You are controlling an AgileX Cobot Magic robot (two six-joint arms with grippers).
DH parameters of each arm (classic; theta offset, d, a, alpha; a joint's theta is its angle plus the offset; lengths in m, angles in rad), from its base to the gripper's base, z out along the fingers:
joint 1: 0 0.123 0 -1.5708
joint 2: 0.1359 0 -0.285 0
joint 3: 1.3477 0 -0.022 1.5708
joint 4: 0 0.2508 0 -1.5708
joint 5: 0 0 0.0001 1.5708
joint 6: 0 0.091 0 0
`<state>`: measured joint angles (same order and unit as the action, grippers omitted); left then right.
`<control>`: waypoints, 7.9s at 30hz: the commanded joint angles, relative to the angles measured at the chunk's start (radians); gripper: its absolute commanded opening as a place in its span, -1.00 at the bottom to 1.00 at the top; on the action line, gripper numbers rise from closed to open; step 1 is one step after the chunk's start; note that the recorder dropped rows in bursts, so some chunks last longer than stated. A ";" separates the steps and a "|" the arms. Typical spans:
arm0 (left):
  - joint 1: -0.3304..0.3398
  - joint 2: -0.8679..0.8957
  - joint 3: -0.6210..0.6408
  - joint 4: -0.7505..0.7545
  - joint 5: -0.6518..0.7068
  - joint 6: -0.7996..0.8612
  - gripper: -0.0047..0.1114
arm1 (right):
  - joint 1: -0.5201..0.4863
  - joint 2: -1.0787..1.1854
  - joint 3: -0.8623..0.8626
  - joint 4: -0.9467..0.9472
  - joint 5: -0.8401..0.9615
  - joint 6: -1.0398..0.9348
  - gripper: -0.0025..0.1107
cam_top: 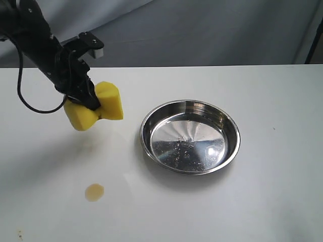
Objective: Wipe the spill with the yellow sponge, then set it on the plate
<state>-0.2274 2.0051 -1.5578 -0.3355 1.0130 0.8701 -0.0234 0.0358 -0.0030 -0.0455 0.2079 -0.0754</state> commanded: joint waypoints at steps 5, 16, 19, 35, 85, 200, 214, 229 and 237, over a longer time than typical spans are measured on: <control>-0.005 -0.096 0.006 0.046 0.117 -0.083 -0.92 | 0.003 0.003 0.003 0.007 -0.008 0.002 -0.96; -0.005 -0.263 0.185 0.061 -0.046 -0.083 -0.92 | 0.003 0.003 0.003 0.007 -0.008 0.002 -0.96; -0.005 -0.309 0.252 0.061 -0.116 -0.083 -0.92 | 0.003 0.003 0.003 0.007 -0.008 0.002 -0.96; -0.005 -0.435 0.450 0.034 -0.260 -0.083 -0.92 | 0.003 0.003 0.003 0.007 -0.008 0.002 -0.96; -0.005 -0.433 0.545 -0.045 -0.350 0.005 -0.92 | 0.003 0.003 0.003 0.007 -0.008 0.002 -0.96; -0.377 -0.069 0.650 0.358 -0.254 -0.214 -0.92 | 0.003 0.003 0.003 0.007 -0.008 0.002 -0.96; -0.317 -0.276 0.591 0.150 -0.259 -0.128 -0.92 | 0.003 0.003 0.003 0.007 -0.008 0.002 -0.96; 0.021 -0.242 0.593 -0.246 -0.227 -0.102 -0.92 | 0.003 0.003 0.003 0.007 -0.008 0.002 -0.96; 0.019 -0.097 0.593 -0.391 -0.123 -0.031 -0.92 | 0.003 0.003 0.003 0.007 -0.008 0.002 -0.96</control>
<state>-0.2097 1.8706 -0.9694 -0.6541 0.8375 0.7803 -0.0234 0.0358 -0.0030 -0.0455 0.2079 -0.0754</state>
